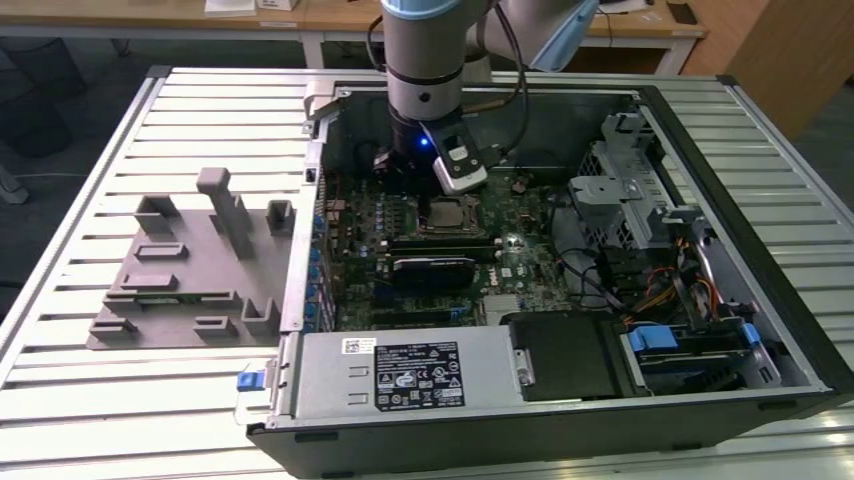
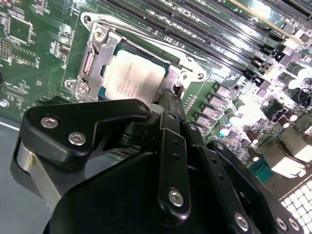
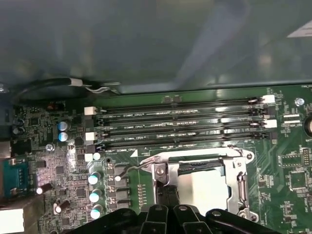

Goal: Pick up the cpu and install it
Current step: 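Close the cpu cover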

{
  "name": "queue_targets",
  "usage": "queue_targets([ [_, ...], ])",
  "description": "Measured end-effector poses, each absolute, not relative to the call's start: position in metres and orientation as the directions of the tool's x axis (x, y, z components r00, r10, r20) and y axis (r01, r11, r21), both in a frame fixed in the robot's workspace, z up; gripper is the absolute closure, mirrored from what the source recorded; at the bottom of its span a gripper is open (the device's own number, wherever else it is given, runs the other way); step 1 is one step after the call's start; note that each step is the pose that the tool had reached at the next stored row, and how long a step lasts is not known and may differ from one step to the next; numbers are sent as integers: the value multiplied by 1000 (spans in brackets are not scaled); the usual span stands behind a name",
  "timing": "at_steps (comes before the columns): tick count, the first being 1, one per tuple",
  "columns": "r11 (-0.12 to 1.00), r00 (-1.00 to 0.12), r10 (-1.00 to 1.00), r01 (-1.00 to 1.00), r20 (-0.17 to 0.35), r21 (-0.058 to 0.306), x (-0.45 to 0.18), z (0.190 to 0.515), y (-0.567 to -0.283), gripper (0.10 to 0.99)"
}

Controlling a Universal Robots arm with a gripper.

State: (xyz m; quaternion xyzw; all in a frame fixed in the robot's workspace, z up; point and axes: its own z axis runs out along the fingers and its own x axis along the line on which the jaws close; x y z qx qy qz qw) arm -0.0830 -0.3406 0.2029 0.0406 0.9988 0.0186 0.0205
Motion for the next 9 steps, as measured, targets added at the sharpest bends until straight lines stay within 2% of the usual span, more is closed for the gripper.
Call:
queue_targets([
  [9, 997, -997, 67, 65, -39, 38, -83, 200, -341, 980],
])
